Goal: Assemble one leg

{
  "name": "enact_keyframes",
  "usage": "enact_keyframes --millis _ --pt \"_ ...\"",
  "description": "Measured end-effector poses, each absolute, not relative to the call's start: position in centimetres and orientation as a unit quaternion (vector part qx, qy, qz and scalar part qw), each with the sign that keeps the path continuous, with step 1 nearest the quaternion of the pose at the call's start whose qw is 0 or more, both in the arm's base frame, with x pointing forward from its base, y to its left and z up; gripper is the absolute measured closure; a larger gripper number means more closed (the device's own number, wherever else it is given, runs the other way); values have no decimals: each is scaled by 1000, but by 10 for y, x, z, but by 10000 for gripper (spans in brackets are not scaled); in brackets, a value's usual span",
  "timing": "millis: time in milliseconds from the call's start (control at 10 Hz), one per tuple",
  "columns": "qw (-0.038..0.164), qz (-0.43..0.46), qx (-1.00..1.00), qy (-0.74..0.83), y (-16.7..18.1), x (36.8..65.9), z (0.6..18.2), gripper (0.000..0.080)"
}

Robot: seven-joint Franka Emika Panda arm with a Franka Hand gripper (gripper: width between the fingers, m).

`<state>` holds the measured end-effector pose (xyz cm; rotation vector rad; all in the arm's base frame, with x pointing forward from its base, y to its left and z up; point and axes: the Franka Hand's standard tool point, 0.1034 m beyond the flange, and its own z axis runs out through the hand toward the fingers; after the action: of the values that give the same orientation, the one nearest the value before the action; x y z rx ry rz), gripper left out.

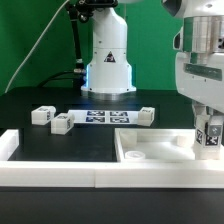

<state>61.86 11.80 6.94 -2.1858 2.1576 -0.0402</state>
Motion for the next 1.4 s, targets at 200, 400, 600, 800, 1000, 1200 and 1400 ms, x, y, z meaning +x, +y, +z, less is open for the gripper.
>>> enact_keyframes --millis 200,400,600,800,1000,1200,1400 --pt "39 -7 -655 754 119 619 70 508" --pt "44 2 -606 794 122 618 69 453" --pt "44 0 -643 765 122 618 69 318" --pt "46 -3 -678 734 121 619 69 162" --pt "42 -7 -766 642 122 619 70 152" --pt "30 -4 -833 552 125 620 70 151" --pt "27 -7 -895 446 121 621 69 151"
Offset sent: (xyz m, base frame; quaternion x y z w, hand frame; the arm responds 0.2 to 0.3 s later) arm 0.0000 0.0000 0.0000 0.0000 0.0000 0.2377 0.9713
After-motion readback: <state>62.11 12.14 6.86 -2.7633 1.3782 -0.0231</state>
